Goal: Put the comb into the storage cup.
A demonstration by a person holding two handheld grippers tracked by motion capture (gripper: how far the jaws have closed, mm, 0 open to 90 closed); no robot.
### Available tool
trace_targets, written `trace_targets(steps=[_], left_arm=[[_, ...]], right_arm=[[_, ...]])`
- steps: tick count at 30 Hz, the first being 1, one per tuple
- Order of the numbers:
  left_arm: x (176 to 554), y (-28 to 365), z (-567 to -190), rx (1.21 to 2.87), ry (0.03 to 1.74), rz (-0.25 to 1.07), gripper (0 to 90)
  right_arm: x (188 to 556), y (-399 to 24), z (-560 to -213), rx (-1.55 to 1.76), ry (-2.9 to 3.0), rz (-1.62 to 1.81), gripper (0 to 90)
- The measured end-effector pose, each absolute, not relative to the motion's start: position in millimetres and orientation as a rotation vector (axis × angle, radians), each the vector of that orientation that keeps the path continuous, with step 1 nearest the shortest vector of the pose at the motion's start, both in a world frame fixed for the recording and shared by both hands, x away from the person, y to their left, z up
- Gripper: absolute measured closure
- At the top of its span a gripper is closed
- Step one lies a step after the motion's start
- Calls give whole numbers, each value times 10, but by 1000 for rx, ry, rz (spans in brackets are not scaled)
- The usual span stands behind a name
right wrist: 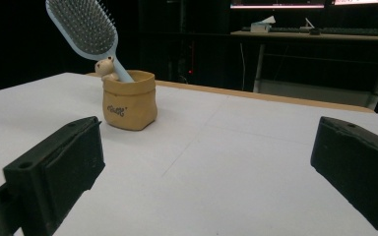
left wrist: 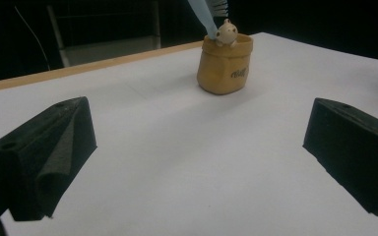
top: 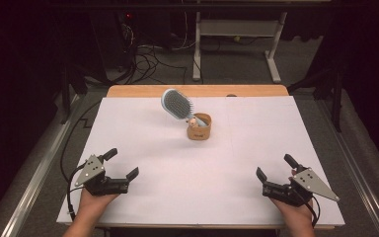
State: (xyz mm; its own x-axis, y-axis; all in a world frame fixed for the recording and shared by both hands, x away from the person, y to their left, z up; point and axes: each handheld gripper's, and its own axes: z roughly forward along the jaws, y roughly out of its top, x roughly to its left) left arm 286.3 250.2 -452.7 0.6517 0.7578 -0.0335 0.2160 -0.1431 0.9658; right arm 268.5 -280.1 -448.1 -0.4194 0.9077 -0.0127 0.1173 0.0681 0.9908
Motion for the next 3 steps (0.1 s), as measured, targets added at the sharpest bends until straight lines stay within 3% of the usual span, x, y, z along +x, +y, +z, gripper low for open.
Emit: trace_targets(steps=[3], left_arm=[[2847,2504,-4515,1686,804,575,5]], right_arm=[[2686,-2809,-4470,1037,1639,1431,2]])
